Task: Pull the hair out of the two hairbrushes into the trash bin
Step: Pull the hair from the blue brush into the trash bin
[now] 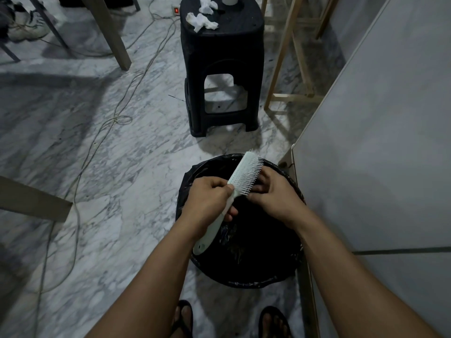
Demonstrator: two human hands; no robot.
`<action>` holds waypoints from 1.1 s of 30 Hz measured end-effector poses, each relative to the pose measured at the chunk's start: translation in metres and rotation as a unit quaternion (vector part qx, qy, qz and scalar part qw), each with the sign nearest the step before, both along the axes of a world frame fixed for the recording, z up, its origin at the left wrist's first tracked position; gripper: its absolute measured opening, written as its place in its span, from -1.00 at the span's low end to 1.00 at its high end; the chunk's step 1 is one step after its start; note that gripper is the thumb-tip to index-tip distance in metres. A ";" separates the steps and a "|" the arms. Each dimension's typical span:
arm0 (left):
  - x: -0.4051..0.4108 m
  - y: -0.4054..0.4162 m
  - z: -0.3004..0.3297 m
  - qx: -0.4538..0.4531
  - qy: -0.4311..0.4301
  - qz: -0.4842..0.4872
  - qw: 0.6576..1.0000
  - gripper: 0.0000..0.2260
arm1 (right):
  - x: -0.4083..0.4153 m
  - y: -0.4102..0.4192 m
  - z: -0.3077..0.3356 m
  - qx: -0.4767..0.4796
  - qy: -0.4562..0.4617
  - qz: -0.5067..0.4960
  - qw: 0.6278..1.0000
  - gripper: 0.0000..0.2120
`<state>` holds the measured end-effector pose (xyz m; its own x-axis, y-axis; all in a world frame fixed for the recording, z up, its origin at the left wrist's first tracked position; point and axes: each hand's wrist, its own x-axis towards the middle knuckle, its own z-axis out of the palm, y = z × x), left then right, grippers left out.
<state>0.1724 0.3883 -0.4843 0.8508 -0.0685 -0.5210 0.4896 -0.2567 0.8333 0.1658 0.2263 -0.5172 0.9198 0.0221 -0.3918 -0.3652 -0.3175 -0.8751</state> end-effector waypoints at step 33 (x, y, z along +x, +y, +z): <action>-0.012 0.016 -0.007 -0.040 -0.029 -0.078 0.996 -0.84 | 0.002 -0.008 0.014 0.184 -0.019 -0.155 0.971 -0.68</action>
